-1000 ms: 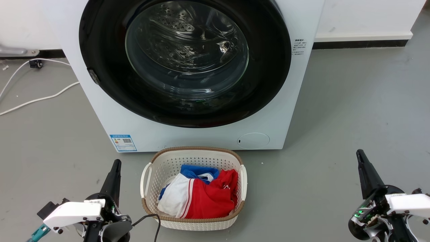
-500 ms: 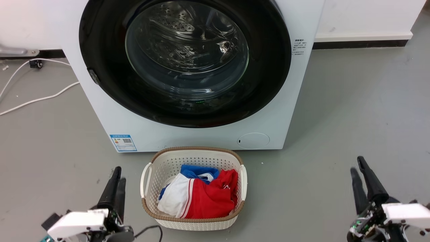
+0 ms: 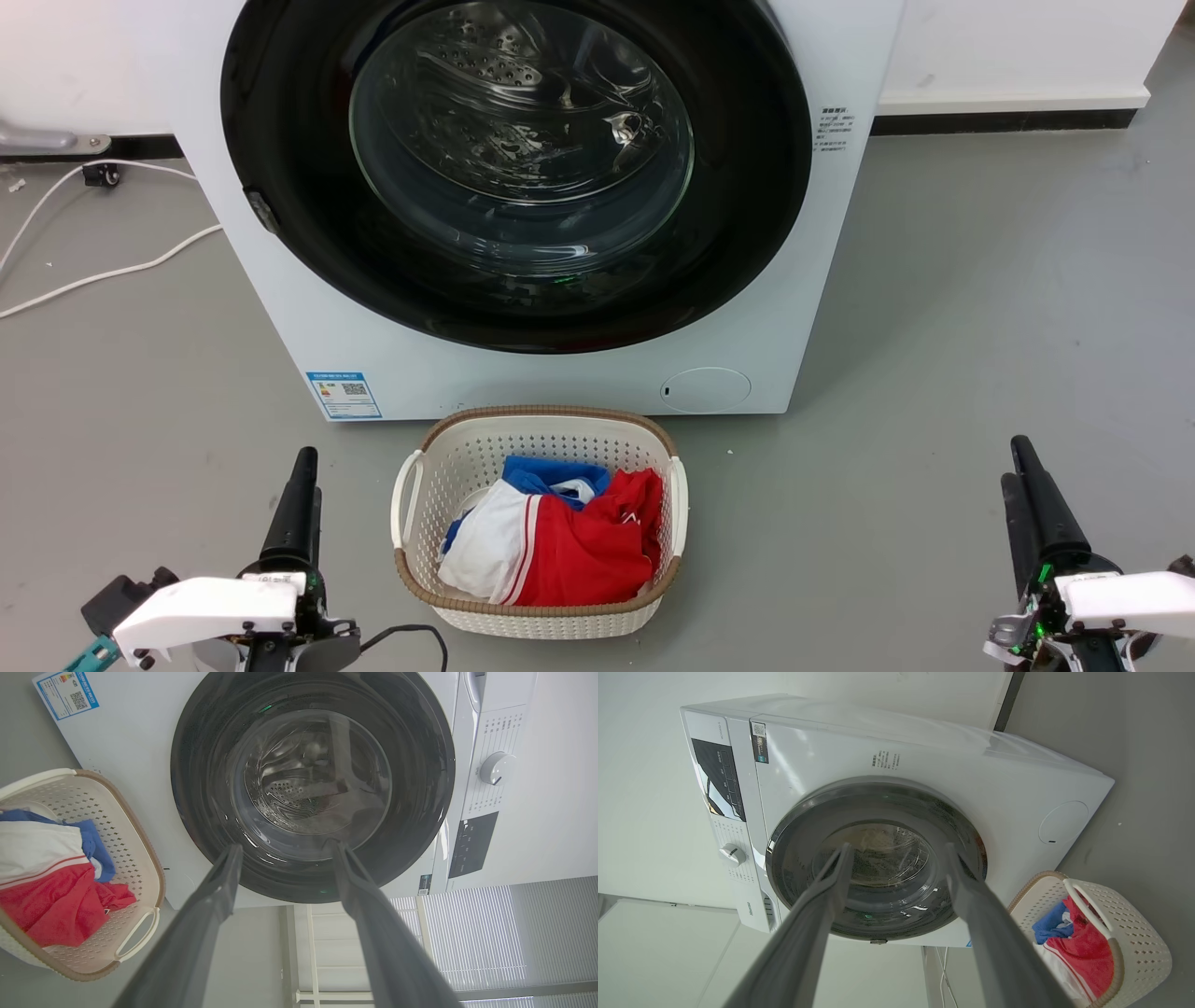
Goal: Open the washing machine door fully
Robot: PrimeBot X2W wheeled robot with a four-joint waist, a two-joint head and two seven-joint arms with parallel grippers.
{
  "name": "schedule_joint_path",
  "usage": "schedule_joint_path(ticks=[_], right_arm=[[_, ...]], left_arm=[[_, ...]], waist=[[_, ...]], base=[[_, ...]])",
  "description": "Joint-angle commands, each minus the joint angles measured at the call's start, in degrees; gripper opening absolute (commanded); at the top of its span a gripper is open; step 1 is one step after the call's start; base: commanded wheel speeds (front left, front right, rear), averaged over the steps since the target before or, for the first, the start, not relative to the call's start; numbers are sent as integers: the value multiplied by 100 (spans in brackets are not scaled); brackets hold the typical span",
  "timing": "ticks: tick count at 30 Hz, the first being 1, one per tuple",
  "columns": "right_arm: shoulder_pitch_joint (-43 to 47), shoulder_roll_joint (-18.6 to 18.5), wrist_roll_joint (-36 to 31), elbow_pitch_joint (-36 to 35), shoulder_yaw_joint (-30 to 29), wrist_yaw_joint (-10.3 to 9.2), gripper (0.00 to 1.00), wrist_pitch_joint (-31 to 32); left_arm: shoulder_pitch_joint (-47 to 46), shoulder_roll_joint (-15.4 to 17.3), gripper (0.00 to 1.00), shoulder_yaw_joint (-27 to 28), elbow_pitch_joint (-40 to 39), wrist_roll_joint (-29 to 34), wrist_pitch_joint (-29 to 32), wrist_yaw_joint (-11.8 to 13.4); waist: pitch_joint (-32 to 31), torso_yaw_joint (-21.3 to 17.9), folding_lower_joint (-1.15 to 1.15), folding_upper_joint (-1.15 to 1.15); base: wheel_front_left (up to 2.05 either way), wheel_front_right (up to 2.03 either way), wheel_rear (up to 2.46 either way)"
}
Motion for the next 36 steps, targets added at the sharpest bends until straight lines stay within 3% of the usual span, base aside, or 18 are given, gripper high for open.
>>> schedule_joint_path(ticks=[1, 20, 36], right_arm=[[-37, -20, -338, -208, -17, 5, 100, -73], [253, -20, -3118, -812, 211, 7, 100, -516], [447, -20, -4652, -1038, 296, 9, 100, -807]], left_arm=[[-43, 17, 100, -11, -220, 324, -77, 64], [122, 82, 100, -559, -661, 2955, -520, 728], [201, 372, 100, -1113, -891, 4192, -811, 1195]], waist=[[2, 3, 0, 0], [10, 31, 0, 0], [-7, 44, 0, 0]], base=[[0, 0, 0], [0, 0, 0], [0, 0, 0]])
